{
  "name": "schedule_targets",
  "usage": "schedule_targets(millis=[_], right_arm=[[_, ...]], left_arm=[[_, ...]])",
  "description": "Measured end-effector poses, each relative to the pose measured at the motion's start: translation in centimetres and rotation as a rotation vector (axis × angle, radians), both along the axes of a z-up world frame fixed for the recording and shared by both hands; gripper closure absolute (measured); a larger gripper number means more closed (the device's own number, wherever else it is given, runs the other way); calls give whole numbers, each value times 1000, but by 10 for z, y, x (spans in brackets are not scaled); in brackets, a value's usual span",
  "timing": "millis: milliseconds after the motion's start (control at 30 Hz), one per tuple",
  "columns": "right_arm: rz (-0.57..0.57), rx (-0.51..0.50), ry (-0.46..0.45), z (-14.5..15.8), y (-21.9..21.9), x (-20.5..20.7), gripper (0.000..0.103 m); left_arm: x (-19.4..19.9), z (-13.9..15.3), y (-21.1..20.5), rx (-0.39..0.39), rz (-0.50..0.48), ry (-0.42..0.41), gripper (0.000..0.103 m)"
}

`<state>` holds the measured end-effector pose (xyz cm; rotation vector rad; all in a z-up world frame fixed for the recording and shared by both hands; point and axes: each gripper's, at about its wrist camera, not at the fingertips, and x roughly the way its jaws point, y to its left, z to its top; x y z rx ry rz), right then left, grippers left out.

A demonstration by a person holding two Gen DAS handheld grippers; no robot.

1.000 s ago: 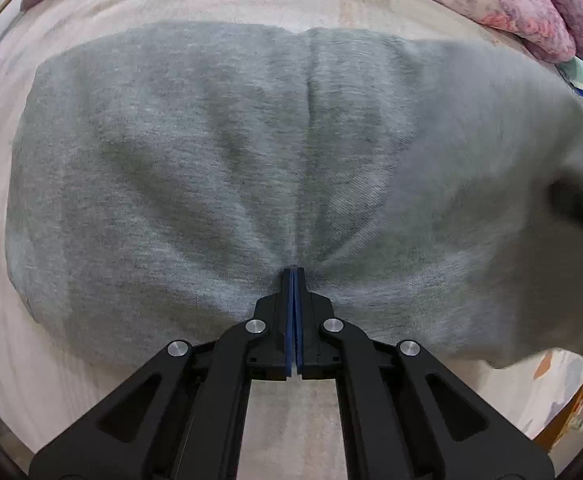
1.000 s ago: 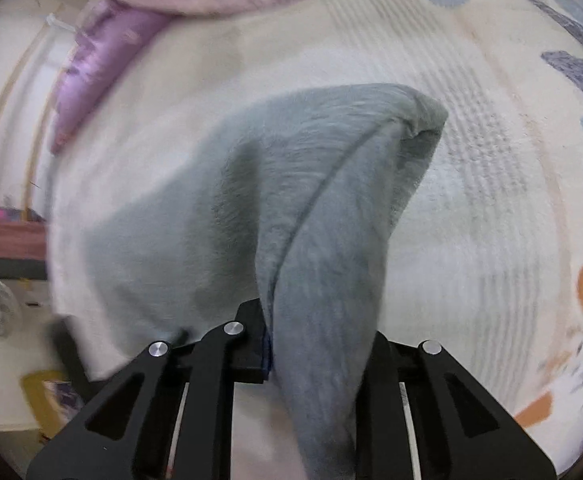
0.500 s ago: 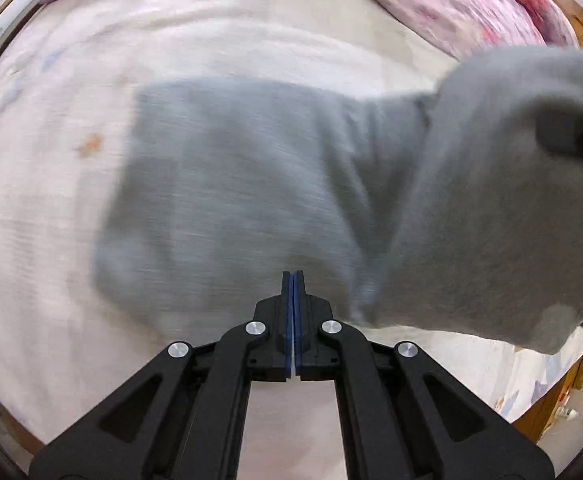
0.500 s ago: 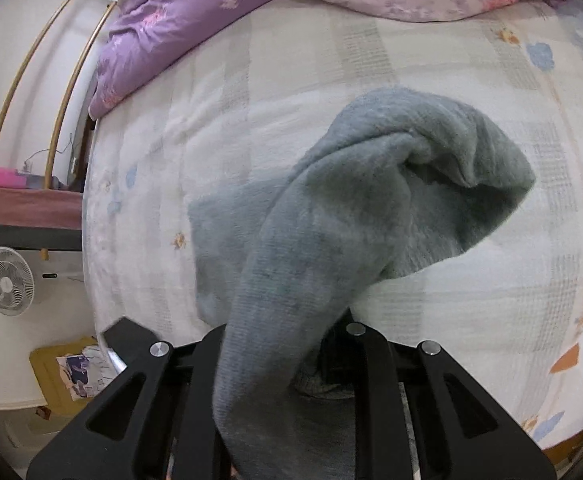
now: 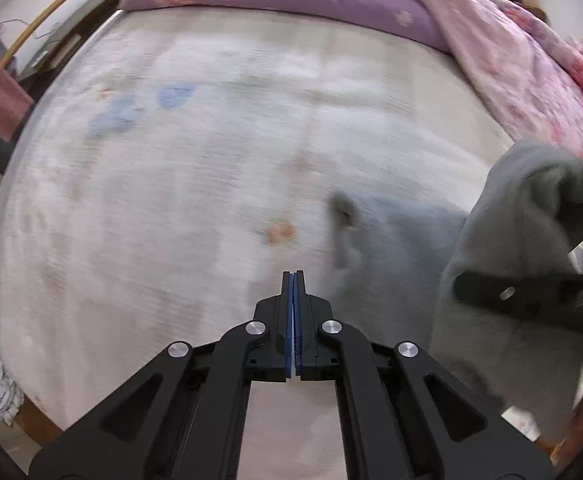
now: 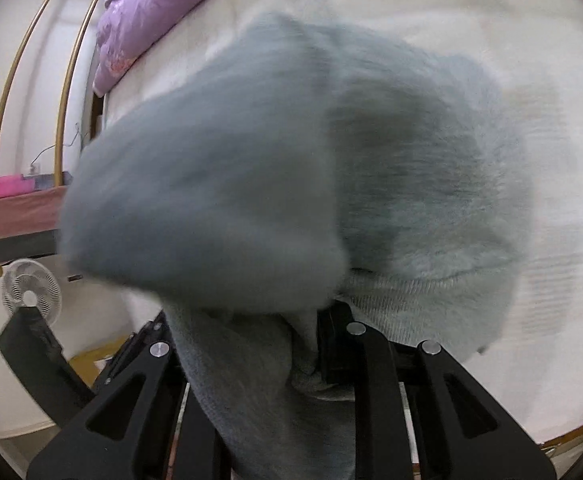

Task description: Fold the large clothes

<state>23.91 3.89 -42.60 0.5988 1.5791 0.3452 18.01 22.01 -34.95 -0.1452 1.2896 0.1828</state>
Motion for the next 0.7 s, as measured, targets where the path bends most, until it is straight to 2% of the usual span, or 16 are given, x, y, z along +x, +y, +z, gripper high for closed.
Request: schedule_targets(millis=[100, 133, 167, 233, 267, 333, 400, 433, 467, 500, 533, 567, 600, 633, 667, 700], right_arm=[[16, 6, 39, -30, 28, 6, 80], [12, 11, 62, -42, 34, 9, 67], [-14, 40, 88, -52, 37, 11, 48], [-72, 101, 118, -63, 37, 15, 36], [-77, 110, 108, -61, 36, 17, 28], [-99, 162, 91, -50, 29, 19, 17], [-91, 218, 79, -37, 23, 21, 12], [-72, 230, 62, -27, 19, 22, 11], [-60, 210, 44, -18, 15, 21, 11], [-40, 147, -5, -4, 6, 21, 11], [-11, 50, -68, 8, 0, 23, 11], [18, -50, -120, 16, 0, 23, 11], [78, -199, -201, 23, -6, 24, 12], [120, -269, -228, 20, -5, 26, 22], [181, -359, -224, 9, -7, 27, 52], [216, -405, -196, -4, -9, 26, 64]], left_arm=[[6, -5, 17, 34, -3, -1, 102], [6, -9, 23, 46, -1, 7, 102], [9, -15, 24, 54, 3, 14, 102], [6, -25, 35, 52, 29, 38, 102], [7, -30, 38, 37, 42, 48, 102], [5, -37, 40, 6, 56, 63, 102], [4, -42, 38, -13, 57, 84, 96], [3, -42, 35, -23, 58, 87, 89], [2, -41, 31, -38, 59, 80, 81], [3, -43, 25, -58, 56, 73, 76], [4, -45, 19, -84, 45, 68, 67], [3, -46, 15, -104, 34, 68, 63], [6, -54, 6, -139, 16, 83, 63], [8, -60, 0, -167, 10, 97, 63], [9, -63, -3, -185, 9, 104, 63], [11, -72, -10, -230, 7, 122, 63]])
